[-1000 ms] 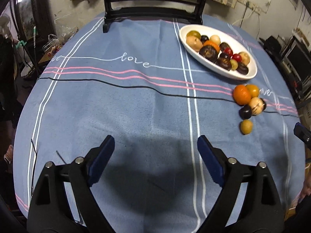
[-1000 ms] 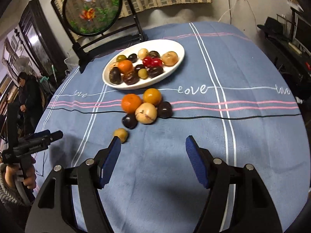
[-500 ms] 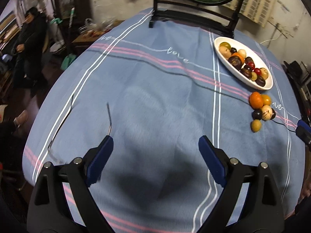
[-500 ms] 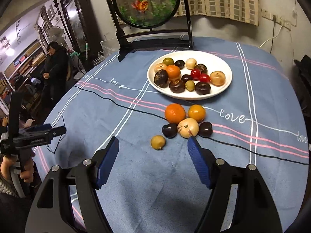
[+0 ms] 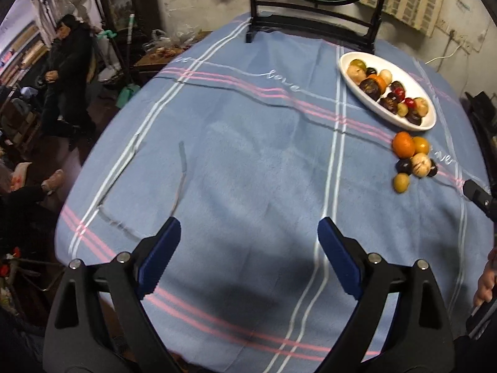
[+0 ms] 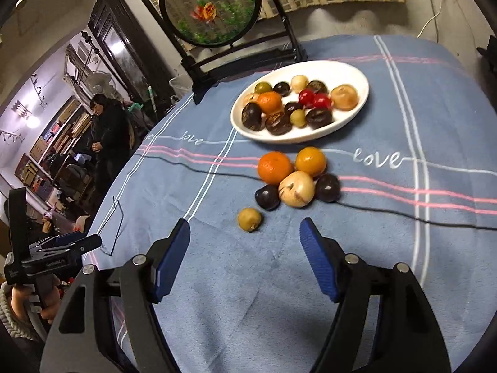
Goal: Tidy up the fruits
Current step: 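Withdraw both open tools from the plate back to the pile, then lower the left tool onto a small yellow fruit and close it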
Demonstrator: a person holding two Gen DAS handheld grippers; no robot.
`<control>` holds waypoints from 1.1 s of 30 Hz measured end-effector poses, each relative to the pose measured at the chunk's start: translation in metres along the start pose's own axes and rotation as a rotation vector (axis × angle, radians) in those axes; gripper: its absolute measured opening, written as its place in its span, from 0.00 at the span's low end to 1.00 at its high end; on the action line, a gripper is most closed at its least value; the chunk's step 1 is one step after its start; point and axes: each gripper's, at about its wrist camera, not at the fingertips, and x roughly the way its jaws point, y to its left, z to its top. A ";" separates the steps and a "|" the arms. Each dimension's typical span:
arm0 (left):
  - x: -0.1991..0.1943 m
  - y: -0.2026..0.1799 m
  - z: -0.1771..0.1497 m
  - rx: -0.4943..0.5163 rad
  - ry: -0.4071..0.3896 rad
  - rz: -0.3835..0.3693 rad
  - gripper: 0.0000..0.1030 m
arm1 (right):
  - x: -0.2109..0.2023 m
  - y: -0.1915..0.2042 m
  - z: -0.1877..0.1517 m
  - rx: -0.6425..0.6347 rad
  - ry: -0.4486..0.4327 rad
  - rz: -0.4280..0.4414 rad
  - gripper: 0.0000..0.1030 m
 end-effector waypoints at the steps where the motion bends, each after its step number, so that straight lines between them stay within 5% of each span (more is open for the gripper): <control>1: 0.004 -0.003 0.006 0.013 -0.007 -0.024 0.89 | -0.004 0.000 0.000 0.000 -0.015 -0.019 0.71; 11: 0.069 -0.063 0.052 0.251 0.049 -0.241 0.89 | -0.040 -0.027 -0.027 0.206 -0.115 -0.252 0.71; 18: 0.088 -0.134 0.042 0.462 0.033 -0.348 0.88 | -0.064 -0.035 -0.034 0.228 -0.152 -0.383 0.71; 22: 0.096 -0.163 0.034 0.524 0.033 -0.395 0.77 | -0.069 -0.041 -0.040 0.236 -0.132 -0.424 0.71; 33: 0.119 -0.190 0.031 0.498 0.087 -0.466 0.43 | -0.078 -0.056 -0.047 0.229 -0.105 -0.457 0.71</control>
